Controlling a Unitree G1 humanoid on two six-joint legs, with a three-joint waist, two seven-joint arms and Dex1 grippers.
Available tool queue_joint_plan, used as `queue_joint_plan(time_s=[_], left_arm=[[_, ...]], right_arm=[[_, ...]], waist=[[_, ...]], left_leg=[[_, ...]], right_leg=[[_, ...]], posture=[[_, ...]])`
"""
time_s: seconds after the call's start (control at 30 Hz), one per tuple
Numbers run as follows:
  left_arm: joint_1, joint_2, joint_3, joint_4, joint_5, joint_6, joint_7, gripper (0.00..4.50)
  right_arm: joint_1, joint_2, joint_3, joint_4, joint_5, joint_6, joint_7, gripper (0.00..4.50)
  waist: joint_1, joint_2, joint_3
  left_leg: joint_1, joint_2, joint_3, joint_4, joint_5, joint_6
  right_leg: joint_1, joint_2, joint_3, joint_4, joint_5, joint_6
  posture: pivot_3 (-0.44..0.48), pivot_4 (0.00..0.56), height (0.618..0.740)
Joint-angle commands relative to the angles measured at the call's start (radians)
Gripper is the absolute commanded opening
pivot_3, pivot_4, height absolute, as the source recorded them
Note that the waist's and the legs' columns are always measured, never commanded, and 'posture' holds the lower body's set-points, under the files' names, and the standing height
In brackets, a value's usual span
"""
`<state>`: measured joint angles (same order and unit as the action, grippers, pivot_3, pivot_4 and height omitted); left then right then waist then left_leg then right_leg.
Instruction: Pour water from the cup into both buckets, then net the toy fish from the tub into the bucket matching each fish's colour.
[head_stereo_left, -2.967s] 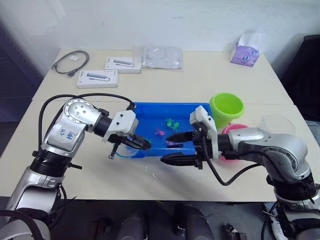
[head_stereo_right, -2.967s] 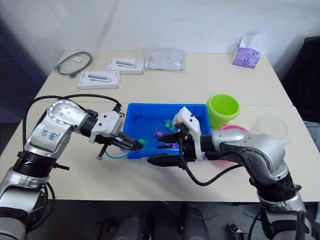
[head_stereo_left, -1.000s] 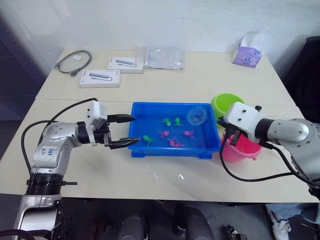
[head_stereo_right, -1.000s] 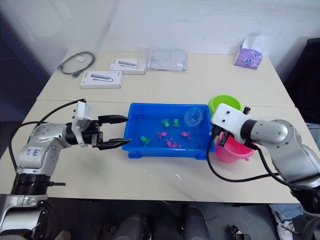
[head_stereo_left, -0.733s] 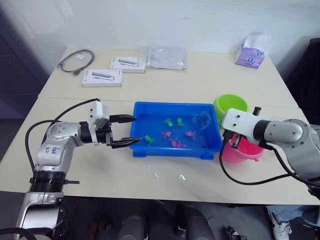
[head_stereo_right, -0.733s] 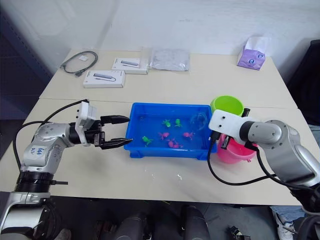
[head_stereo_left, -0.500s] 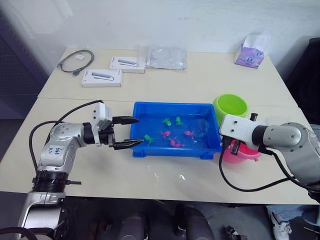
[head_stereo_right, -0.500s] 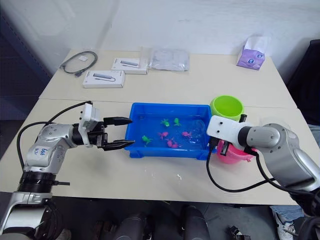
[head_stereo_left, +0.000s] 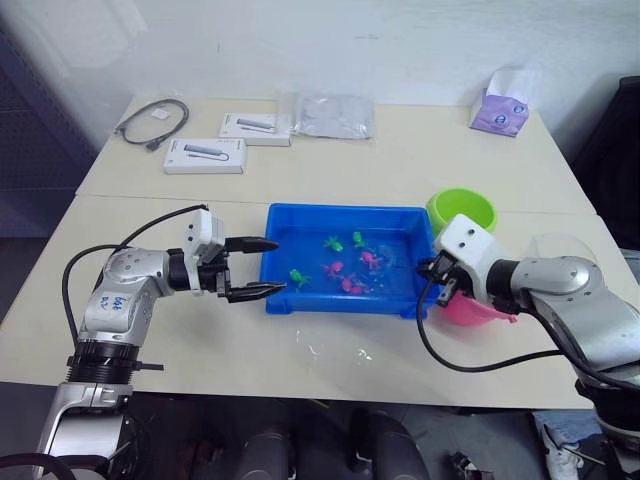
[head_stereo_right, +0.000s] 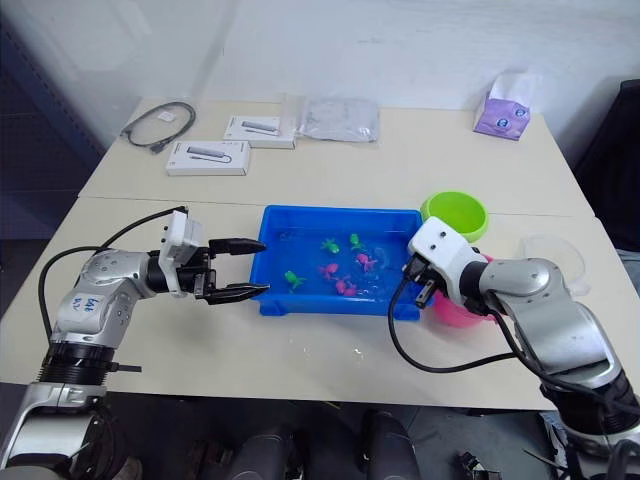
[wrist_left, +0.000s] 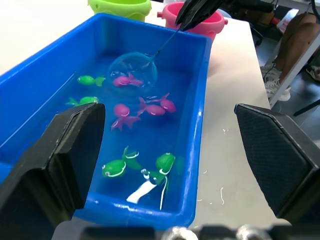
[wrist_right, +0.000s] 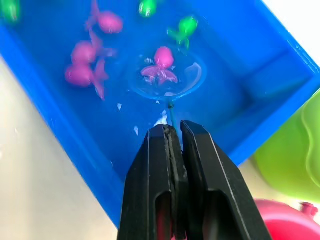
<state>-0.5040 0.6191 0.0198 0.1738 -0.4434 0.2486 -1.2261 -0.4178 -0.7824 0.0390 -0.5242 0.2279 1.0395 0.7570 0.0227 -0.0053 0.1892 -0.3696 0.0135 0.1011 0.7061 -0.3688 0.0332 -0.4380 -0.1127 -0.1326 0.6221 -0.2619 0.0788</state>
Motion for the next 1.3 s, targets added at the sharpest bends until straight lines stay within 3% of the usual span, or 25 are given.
queue_joint_plan(time_s=[0.03,0.33,0.53,0.77,0.9,1.07,1.3], left_arm=[[-0.025,0.003,0.008,-0.003,0.002,-0.017,-0.011,4.45],[-0.051,-0.008,-0.003,0.004,-0.002,-0.011,-0.022,4.45],[-0.089,-0.030,-0.018,0.028,-0.018,0.001,-0.061,4.45],[-0.151,-0.080,-0.049,0.069,-0.011,0.009,-0.102,4.45],[-0.183,-0.114,-0.074,0.093,-0.001,0.003,-0.123,4.45],[-0.200,-0.138,-0.088,0.107,0.006,-0.002,-0.136,4.45],[-0.198,-0.159,-0.098,0.083,-0.002,0.015,-0.128,4.45]], right_arm=[[0.024,0.017,-0.097,-0.078,0.060,0.021,-0.018,0.00],[0.220,0.107,-0.312,-0.205,0.191,-0.002,-0.061,0.00],[0.389,0.210,-0.569,-0.295,0.301,-0.021,-0.100,0.00],[0.653,0.297,-0.815,-0.390,0.379,-0.194,-0.088,0.00],[0.845,0.365,-0.901,-0.374,0.313,-0.416,-0.049,0.00],[0.960,0.433,-0.861,-0.259,0.147,-0.749,-0.043,0.00],[0.959,0.411,-0.750,-0.074,-0.165,-1.170,-0.121,0.00]], waist=[[0.001,0.000,0.000],[0.001,0.000,0.000],[0.001,0.000,0.000],[0.002,0.000,0.000],[0.003,0.000,0.000],[-0.003,0.000,0.000],[-0.018,0.000,0.000]], left_leg=[[0.000,0.000,0.000,0.000,0.000,0.000],[0.000,-0.001,-0.001,0.000,0.000,0.000],[0.001,-0.001,-0.001,0.000,0.000,0.000],[0.004,-0.001,-0.003,0.000,0.000,0.000],[0.005,-0.001,-0.004,0.000,0.000,0.000],[0.010,-0.001,-0.001,-0.001,0.000,0.001],[0.017,-0.001,0.004,-0.006,0.000,0.000]], right_leg=[[0.000,0.000,0.000,0.000,0.000,0.000],[0.001,0.000,0.000,0.000,0.000,0.000],[0.002,0.001,0.000,0.000,0.000,0.000],[0.006,0.002,0.001,-0.001,0.000,0.001],[0.008,0.002,0.001,-0.001,0.000,0.001],[0.011,0.002,0.004,-0.001,0.000,0.001],[0.011,0.003,0.019,-0.001,-0.001,-0.001]], posture=[[0.000,0.150,0.740],[0.000,0.150,0.740],[0.000,0.150,0.740],[0.000,0.150,0.740],[0.000,0.150,0.740],[0.000,0.150,0.740],[0.000,0.150,0.740]])
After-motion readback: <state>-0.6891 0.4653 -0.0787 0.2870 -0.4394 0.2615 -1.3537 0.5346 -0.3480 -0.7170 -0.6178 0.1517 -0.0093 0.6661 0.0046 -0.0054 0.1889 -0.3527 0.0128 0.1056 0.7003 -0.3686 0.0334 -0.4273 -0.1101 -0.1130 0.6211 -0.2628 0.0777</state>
